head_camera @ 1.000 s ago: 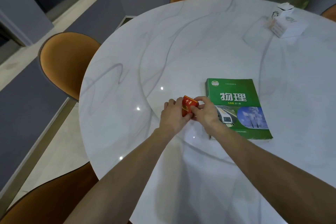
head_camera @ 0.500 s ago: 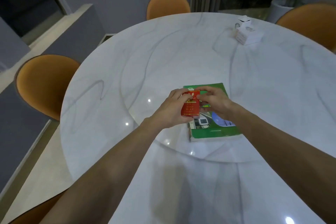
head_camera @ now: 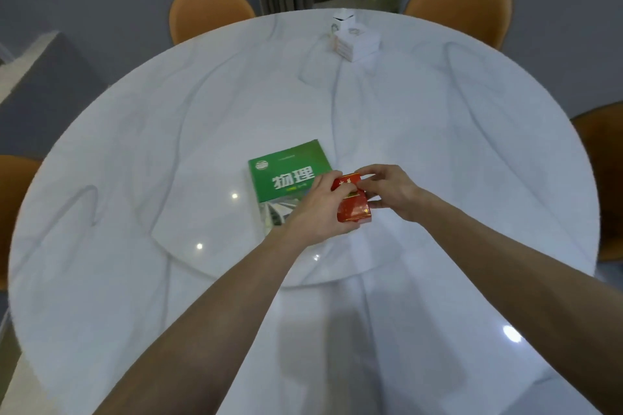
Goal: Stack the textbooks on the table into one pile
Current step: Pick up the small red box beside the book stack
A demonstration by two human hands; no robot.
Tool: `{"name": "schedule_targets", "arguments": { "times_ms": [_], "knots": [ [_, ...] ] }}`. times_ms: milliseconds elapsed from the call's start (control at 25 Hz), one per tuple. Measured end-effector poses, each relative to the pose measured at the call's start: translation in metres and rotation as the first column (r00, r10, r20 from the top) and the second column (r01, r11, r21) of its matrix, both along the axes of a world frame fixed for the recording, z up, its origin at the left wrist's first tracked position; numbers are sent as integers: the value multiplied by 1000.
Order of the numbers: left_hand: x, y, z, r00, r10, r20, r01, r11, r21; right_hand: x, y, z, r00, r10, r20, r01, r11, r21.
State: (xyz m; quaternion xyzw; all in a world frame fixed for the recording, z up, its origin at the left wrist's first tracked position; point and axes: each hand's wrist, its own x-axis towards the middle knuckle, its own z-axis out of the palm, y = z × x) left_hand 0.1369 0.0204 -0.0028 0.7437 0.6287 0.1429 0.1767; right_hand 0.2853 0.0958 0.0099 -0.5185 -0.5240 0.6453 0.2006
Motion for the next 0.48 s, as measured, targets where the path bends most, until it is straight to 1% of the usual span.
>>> {"name": "schedule_targets", "arguments": {
  "times_ms": [160,280,400,480],
  "knots": [
    [72,31,-4,997,-67,26,68,997,-46,78,24,-9,997,-82,6,82,996,-27],
    [123,52,-6,995,-83,59,86,995,-50,128,41,-16,988,-148,34,149,989,-11],
    [176,75,-13,987,-97,125,102,994,-38,179,60,-25,964,-254,77,253,967,15],
    [210,91,-20,984,-109,140,118,992,-55,211,72,-32,946,-311,95,309,950,29]
  ]
}}
